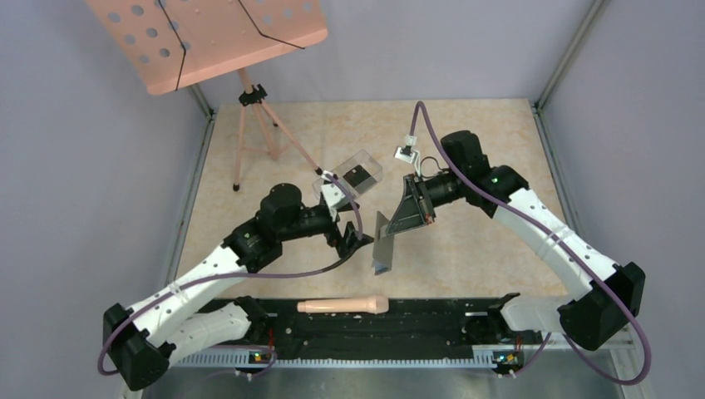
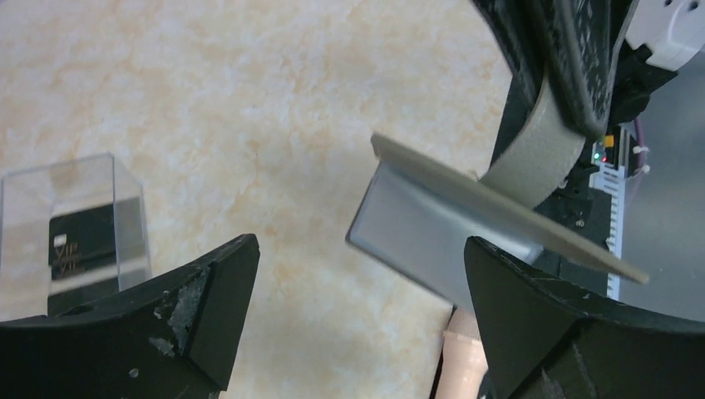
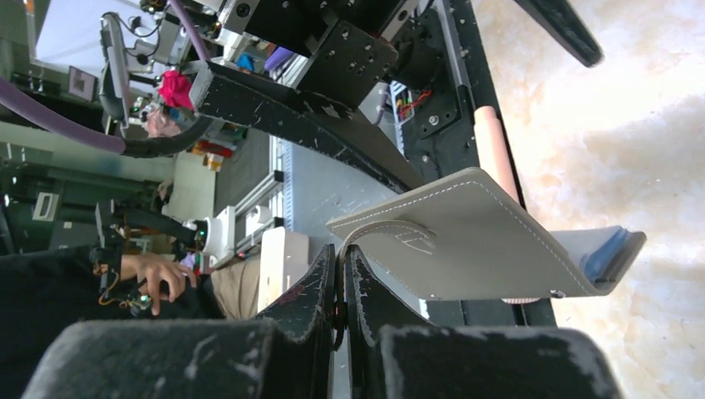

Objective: Put the credit cards into the card holder
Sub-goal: Open the card holder.

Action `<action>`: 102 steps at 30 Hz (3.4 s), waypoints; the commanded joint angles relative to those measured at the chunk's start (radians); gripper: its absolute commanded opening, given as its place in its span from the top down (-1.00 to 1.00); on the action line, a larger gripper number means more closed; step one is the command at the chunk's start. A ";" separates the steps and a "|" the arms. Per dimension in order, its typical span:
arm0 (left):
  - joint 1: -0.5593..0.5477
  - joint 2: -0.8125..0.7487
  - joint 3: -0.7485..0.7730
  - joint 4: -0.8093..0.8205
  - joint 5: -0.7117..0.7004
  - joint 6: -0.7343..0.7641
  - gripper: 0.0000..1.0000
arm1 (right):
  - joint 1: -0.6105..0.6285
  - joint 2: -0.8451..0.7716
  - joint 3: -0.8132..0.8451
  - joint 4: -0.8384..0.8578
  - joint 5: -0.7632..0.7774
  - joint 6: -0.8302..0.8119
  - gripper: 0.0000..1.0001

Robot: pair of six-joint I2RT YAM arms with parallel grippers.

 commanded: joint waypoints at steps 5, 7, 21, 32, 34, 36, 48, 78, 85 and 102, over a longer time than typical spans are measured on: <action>-0.006 0.117 0.047 0.271 0.146 -0.029 -0.98 | 0.016 -0.010 0.007 0.040 -0.092 0.010 1.00; -0.011 0.122 0.037 0.311 0.167 -0.029 -0.98 | 0.015 -0.004 0.005 0.040 -0.102 0.009 1.00; -0.031 0.060 0.049 0.193 0.151 0.095 -0.98 | 0.015 0.082 0.084 -0.060 -0.017 -0.039 1.00; -0.034 0.004 0.050 -0.006 0.127 0.297 -0.98 | 0.024 0.142 0.185 -0.273 0.064 -0.191 1.00; -0.034 0.011 0.058 -0.006 0.104 0.315 -0.98 | 0.031 0.149 0.192 -0.295 0.068 -0.209 1.00; -0.036 0.014 0.066 -0.005 0.070 0.341 -0.98 | 0.037 0.153 0.192 -0.308 0.075 -0.217 1.00; -0.080 0.125 0.155 -0.056 0.062 0.500 -0.98 | 0.067 0.159 0.197 -0.318 0.085 -0.221 1.00; -0.172 0.178 0.202 -0.218 0.098 0.521 0.18 | 0.065 0.153 0.207 -0.268 0.151 -0.201 1.00; -0.178 0.184 0.199 -0.202 0.088 0.509 0.21 | 0.065 0.150 0.201 -0.239 0.140 -0.183 1.00; -0.176 0.089 0.148 -0.172 -0.004 0.184 1.00 | -0.032 -0.053 0.080 -0.143 0.359 -0.109 -0.56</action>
